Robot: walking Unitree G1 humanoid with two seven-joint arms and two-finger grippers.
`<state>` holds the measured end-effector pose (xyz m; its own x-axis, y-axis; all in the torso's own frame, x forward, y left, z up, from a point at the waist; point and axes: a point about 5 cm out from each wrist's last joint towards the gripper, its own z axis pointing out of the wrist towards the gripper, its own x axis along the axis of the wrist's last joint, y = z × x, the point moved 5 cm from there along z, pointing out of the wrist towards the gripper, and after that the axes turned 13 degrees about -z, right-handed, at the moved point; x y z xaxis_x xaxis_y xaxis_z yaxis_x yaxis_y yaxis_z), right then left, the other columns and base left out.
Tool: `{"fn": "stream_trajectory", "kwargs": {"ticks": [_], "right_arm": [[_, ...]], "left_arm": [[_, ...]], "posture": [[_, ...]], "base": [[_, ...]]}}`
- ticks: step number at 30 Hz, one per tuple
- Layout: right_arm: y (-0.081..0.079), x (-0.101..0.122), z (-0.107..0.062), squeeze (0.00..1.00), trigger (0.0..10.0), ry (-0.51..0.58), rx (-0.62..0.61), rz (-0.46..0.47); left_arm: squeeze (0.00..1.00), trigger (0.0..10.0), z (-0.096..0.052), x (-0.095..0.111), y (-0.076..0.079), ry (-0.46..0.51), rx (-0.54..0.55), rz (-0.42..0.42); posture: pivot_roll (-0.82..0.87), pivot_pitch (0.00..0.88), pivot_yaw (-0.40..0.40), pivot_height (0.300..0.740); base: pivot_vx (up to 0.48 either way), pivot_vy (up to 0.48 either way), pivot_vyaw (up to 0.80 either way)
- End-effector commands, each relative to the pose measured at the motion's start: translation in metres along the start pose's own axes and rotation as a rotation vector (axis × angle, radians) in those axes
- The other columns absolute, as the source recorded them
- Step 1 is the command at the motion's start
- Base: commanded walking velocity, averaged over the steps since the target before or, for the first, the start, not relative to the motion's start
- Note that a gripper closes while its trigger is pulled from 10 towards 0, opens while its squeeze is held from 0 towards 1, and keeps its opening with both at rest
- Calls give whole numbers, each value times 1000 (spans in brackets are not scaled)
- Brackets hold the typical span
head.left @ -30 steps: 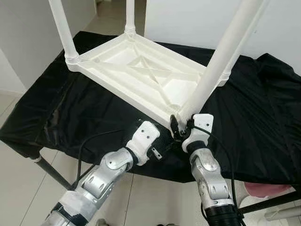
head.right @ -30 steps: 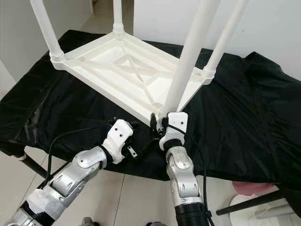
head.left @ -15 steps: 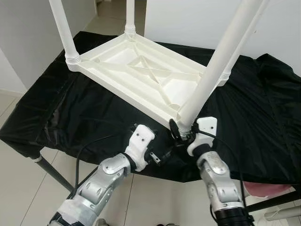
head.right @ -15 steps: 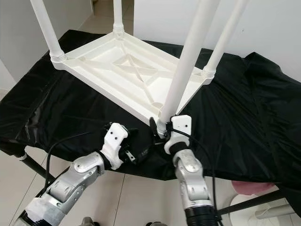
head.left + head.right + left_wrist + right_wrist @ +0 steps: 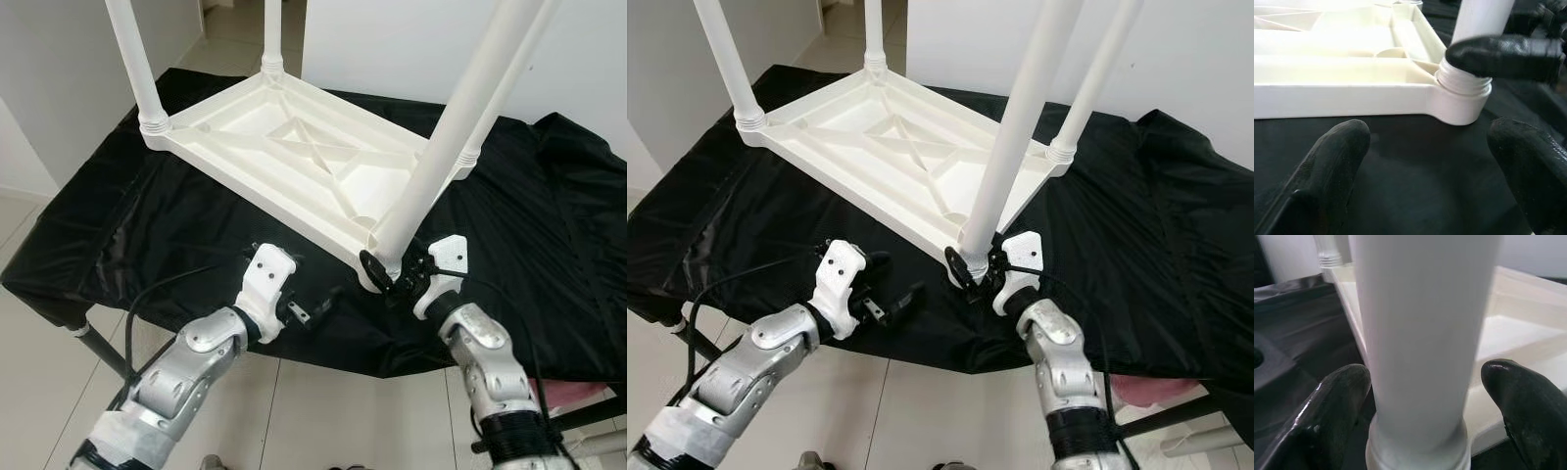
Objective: Building children table
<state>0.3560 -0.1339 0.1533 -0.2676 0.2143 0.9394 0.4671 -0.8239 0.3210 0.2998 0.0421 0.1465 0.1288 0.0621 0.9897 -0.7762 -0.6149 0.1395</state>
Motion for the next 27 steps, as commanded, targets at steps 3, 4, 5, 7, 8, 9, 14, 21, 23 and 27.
{"fn": "stream_trajectory", "kwargs": {"ticks": [3,4,5,7,8,9,14,21,23,27], "right_arm": [[-3,0,6,0,10000,5,93,-21],[-3,0,6,0,10000,5,93,-21],[-4,-3,9,0,6235,-6,127,-41],[-6,-10,10,0,0,-32,177,-49],[-6,-10,10,0,0,-32,177,-49],[-7,-12,10,0,0,-35,194,-46],[-6,-12,8,0,0,-30,207,-34],[-7,-13,8,0,10000,-30,187,-11],[-8,-12,8,0,10000,-18,173,4],[-7,-12,7,0,10000,-19,129,1]], "left_arm": [[0,10000,-3,-10,32,-62,-229,-11],[0,10000,-3,-10,32,-62,-229,-11],[0,10000,-2,-11,35,-66,-235,-14],[0,10000,-2,-11,35,-64,-223,-17],[0,10000,-2,-11,35,-64,-223,-17],[0,10000,-2,-10,34,-63,-215,-19],[0,10000,-3,-10,30,-62,-189,-17],[0,10000,-1,-8,25,-61,-173,-12],[0,10000,0,-7,24,-56,-165,-6],[0,10000,2,-6,23,-50,-153,3]], "posture": [[-12,95,-45,740],[-12,95,-45,740],[-6,93,-49,740],[5,95,-56,740],[5,95,-56,740],[5,95,-56,740],[1,90,-57,740],[-9,85,-58,740],[-13,85,-58,740],[-15,86,-62,740]], "base": [[0,0,0],[0,0,0],[0,0,0],[0,0,0],[0,0,0],[0,0,0],[0,0,0],[0,0,0],[0,0,0],[0,0,0]]}}
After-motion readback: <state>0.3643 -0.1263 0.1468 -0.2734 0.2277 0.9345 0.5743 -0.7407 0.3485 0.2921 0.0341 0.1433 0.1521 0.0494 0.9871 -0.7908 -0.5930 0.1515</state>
